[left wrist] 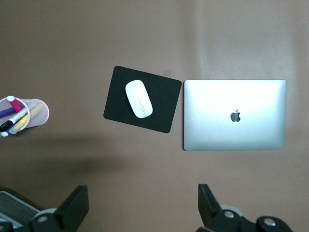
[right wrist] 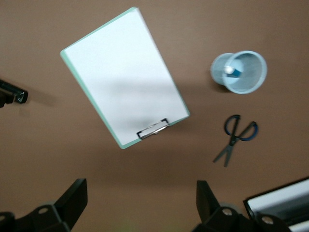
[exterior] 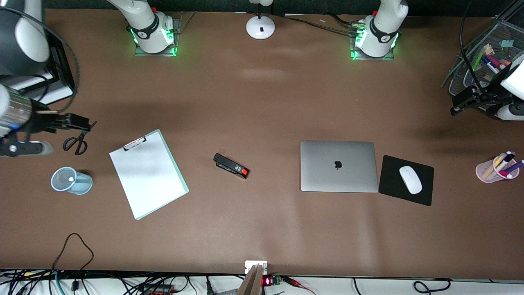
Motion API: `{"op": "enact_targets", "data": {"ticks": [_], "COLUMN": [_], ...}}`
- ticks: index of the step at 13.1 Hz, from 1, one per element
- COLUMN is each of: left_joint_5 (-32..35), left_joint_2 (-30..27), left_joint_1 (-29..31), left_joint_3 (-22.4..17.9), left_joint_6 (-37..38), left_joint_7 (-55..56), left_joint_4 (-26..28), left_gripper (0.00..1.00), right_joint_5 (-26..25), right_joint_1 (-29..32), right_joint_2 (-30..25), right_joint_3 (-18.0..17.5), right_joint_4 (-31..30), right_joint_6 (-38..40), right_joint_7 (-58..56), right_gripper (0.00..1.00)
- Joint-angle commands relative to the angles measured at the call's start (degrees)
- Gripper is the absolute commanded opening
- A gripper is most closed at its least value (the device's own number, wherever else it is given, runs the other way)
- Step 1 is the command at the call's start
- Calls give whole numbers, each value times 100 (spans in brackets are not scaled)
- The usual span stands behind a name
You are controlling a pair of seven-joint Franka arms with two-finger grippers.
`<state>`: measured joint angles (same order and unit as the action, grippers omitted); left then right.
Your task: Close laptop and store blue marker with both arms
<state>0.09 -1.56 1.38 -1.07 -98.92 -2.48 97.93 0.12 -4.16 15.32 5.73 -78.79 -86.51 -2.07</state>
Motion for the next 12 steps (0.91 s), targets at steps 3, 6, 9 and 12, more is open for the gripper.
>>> {"op": "enact_targets", "data": {"ticks": [3,6,9,12], "left_joint_5": [0,0,0,0], "left_joint_2": [77,77,77,77], "left_joint_1": [-33,-15,11,11], "left_joint_3": [-34,-42,-51,-42], "left_joint_6": [92,127,197,189], "left_joint_7": [11,2,-6,-6], "left_joint_4": [-160,-160,-160,-160], "left_gripper": [100,100,100,100], "right_joint_5": [-64,-73,-56,-47], "right_joint_1": [337,320,328,337], "right_joint_2": [-520,-661,-767,-776], "right_joint_3": [-28,-37,-37,-37], "right_joint_4": [-242,-312,-427,-436], "right_joint_6": [258,275,231,214], "right_joint_7": [-171,-163,-162,-154], "right_gripper": [100,100,100,100]}}
